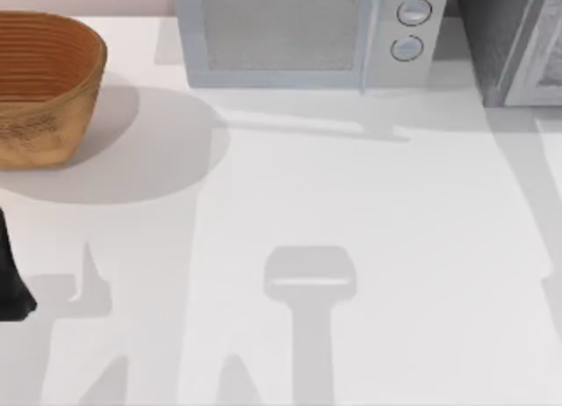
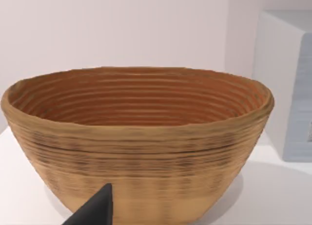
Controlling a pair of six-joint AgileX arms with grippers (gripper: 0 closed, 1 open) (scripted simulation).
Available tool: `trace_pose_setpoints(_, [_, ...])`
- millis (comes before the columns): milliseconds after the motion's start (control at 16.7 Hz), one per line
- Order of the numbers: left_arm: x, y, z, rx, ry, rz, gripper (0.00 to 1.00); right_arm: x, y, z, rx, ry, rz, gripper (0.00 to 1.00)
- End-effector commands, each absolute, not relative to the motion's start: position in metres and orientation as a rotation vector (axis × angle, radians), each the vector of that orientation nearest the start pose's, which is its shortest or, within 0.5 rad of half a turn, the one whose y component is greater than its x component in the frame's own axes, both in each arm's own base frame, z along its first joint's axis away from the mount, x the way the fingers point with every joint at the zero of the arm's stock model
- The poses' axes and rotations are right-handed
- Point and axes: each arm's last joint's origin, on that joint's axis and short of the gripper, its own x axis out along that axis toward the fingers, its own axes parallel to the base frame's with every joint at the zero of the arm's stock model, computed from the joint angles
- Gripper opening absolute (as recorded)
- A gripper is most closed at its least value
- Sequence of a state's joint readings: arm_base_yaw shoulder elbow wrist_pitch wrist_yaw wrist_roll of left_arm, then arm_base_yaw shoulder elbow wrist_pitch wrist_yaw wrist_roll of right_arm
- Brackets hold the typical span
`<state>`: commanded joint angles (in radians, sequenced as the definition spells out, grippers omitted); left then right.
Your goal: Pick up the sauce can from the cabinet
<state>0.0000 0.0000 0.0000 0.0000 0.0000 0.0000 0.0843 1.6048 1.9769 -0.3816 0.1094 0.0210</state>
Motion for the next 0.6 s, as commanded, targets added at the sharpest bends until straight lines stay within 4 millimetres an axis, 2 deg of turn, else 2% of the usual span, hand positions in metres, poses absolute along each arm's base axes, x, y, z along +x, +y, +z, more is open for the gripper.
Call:
trace_pose_setpoints(420, [0.106, -0.001, 0.160, 0.000, 0.000, 0.000, 1.00, 0.385, 0.031, 0.511, 0.005, 0.000, -0.010, 1.00])
trace_pose_setpoints(600, [0.106, -0.001, 0.160, 0.000, 0.000, 0.000, 1.00, 0.395, 0.030, 0.509, 0.005, 0.003, -0.010, 1.00])
